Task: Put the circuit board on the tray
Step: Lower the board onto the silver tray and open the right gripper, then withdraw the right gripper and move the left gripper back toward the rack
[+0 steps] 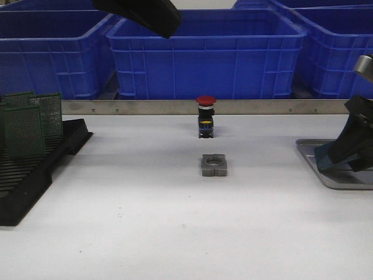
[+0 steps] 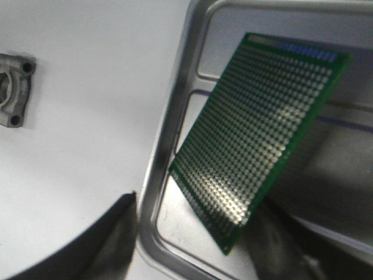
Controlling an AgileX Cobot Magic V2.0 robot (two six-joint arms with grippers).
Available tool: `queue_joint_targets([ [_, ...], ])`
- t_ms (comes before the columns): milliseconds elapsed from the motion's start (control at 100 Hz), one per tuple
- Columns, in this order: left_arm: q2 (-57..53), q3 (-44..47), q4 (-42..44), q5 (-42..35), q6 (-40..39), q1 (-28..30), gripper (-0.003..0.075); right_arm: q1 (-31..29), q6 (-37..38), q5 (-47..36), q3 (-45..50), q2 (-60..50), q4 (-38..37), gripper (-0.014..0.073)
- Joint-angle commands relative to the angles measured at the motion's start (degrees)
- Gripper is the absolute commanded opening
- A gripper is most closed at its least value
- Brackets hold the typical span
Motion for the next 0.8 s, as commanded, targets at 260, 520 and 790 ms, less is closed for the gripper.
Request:
queue_joint_targets([
  [260, -2.7, -1.8, -3.9, 3.4, -0.5, 0.1, 0.0473, -0.9, -0.4, -1.0, -1.2, -11.4, -6.2, 0.042],
  [520, -2.7, -1.9, -3.4, 1.8, -1.2, 0.1, 0.0473, -0.8, -0.4, -2.4, 1.0, -24.2, -6.9, 0.0167],
  [790, -3.5, -1.9, -3.5, -1.7, -2.5, 0.1, 0.0473, -0.5, -2.1, -7.0, 8.3, -37.5, -4.1, -0.0113],
])
